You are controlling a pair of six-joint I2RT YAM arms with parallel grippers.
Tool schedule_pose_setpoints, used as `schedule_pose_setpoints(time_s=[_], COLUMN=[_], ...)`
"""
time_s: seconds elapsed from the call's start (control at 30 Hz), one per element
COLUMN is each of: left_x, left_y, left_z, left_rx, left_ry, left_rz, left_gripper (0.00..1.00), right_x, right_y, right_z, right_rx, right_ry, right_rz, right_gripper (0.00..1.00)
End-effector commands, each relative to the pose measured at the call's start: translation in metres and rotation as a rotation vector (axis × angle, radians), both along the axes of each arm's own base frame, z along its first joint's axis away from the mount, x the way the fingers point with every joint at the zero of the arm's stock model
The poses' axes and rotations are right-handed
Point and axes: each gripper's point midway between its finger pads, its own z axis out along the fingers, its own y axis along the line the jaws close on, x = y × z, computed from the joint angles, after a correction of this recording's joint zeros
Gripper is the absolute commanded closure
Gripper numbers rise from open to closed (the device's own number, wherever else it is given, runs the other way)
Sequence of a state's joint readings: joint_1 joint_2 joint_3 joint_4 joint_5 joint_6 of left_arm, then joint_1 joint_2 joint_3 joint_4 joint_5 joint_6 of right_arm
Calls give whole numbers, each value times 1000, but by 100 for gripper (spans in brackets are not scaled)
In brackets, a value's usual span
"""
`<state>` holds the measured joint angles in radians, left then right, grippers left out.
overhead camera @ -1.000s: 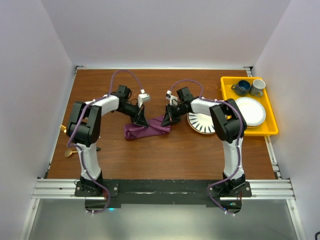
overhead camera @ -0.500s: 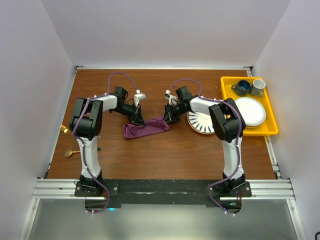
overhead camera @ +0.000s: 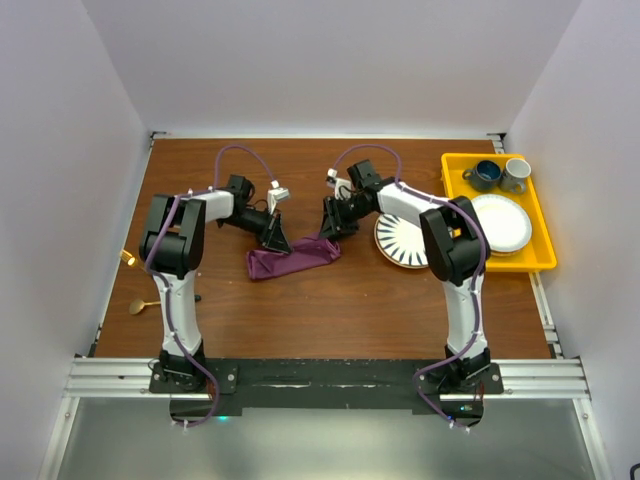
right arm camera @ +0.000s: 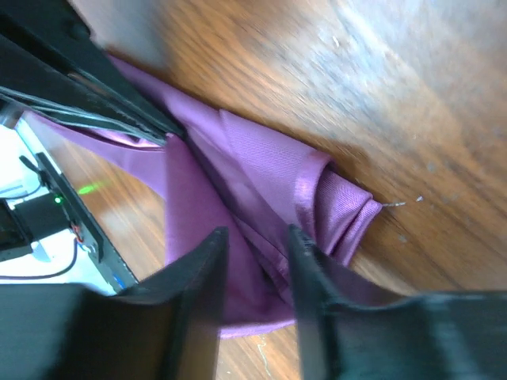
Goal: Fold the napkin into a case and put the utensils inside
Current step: Fold the 2/3-rectangle-folded napkin at the center of the board.
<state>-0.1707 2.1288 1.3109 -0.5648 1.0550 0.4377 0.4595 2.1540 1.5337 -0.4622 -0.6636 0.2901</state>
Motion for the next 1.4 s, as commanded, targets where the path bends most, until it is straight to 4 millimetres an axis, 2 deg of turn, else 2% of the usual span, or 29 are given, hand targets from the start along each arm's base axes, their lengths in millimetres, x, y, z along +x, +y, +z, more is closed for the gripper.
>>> schedule_pose_setpoints(time_s=[0.0,0.13,0.17,0.27,0.43,0.6,0.9,1.0,1.17,1.3,1.37], left_x=[-7,-7,-7,-6,-6,-6,-6,-5,-3,-3,-2], left_y=[16,15,16,15,15,16,16,16,16,16,17], left_z=[-33,-34,-35,-35,-37,-38,-38,-38,-38,-38,-37], left_rx=[105,103,103,98,98,100,100,101,100,101,103], left_ry=[12,18,22,28,34,37,45,41,35,26,25], left_rz=[-23,-28,-26,-27,-31,-34,-33,-33,-36,-46,-49], left_gripper=[100,100,100,100,100,100,100,100,100,100,100], right_x=[20,16,14,9,-3,-16,-24,-24,-17,-10,-6], right_y=[0,3,3,4,4,12,23,23,26,26,26], right_z=[61,70,75,76,73,65,47,39,23,15,11], right_rx=[57,97,117,139,162,158,137,116,63,36,27], right_ry=[-168,-225,-249,-313,-432,-519,-574,-591,-601,-588,-587], right_rz=[40,122,154,229,395,537,661,687,692,677,662], right_gripper=[52,35,28,17,11,11,18,24,53,68,73])
